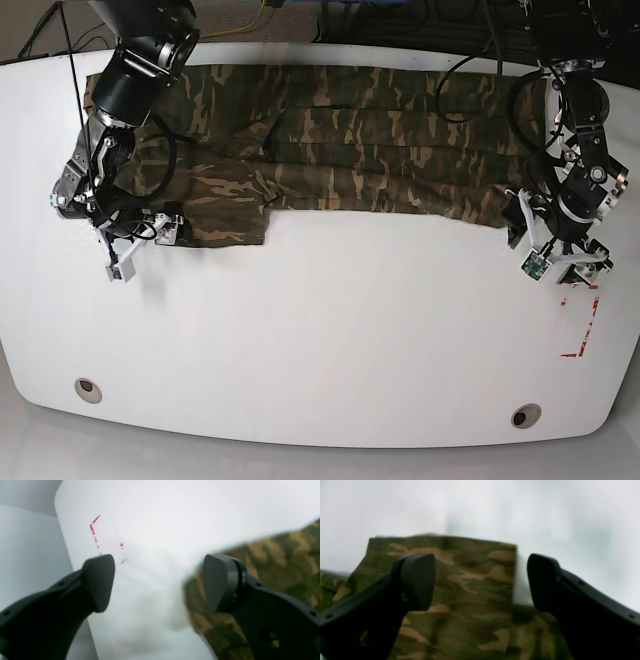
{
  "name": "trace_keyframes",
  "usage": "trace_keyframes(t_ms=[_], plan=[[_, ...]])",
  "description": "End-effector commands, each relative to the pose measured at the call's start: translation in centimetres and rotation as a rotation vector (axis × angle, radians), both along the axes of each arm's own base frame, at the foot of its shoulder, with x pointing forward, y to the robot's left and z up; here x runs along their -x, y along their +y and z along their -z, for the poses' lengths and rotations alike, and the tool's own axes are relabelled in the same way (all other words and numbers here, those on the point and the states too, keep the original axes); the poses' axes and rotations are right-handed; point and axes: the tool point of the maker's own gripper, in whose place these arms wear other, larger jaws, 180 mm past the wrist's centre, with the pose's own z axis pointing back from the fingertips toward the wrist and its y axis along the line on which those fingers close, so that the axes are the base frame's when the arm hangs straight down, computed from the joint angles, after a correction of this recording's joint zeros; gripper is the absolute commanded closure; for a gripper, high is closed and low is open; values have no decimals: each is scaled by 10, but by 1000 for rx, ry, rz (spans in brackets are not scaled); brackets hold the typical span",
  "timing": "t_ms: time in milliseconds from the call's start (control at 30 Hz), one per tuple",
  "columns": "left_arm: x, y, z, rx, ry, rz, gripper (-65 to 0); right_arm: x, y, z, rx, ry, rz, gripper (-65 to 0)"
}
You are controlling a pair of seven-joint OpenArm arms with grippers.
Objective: Layout the t-shirt on the table in an organized manner, then fold the t-shirt properly
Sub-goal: 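Open both grippers and release the folded shirt strip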
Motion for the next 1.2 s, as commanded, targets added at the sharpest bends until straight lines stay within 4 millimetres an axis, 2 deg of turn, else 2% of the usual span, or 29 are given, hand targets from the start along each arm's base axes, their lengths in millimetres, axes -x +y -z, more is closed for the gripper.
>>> trace_keyframes(t_ms=[0, 300, 500, 767, 933, 1167], plan=[[-6, 1, -15, -6, -48, 7, -523, -13, -15, -13, -26, -59, 27, -547], [10, 12, -1, -27, 1, -7, -523, -12, -14, -8, -47, -63, 35, -547], [11, 13, 0, -27, 3, -9, -523, -14, -22, -15, -26, -78, 37, -547], [17, 30, -2, -25, -1, -63, -523, -20, -28, -19, -4, -93, 47, -547], [19, 30, 0, -24, 6, -64, -523, -21, -36, -18, 50, -100, 54, -547], [22, 31, 4, -23, 17, -65, -523, -19, -35, -13, 63, -90, 52, -547]])
